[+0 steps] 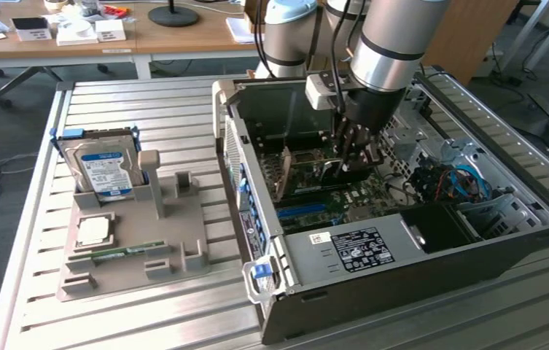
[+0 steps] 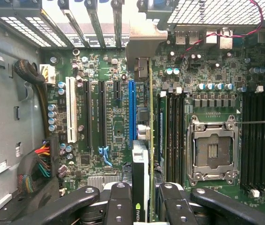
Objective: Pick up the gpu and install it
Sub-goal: 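Insert the gpu into the slot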
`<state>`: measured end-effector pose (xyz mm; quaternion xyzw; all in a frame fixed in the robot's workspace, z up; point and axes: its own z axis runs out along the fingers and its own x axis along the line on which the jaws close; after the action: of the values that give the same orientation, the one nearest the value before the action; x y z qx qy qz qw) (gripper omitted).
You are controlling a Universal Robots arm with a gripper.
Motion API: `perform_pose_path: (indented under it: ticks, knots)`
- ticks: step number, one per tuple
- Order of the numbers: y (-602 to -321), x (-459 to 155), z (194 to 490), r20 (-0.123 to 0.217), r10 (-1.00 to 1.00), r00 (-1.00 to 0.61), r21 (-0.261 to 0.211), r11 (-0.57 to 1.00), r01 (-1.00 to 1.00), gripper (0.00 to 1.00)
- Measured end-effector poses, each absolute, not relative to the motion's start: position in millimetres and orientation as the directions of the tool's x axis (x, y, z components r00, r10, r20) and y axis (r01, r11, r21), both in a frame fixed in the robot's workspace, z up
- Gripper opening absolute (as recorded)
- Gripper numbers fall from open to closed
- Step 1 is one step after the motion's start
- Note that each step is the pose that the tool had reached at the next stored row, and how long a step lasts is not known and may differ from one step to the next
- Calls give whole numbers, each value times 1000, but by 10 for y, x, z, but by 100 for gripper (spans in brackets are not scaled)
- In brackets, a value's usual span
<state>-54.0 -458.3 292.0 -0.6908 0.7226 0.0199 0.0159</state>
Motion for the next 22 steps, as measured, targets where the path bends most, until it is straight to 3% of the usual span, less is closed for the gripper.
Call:
perform_pose_path:
  ticks: [22]
  knots:
    - [-4651, -543, 2833, -50, -998, -45, 7, 45, -999, 27]
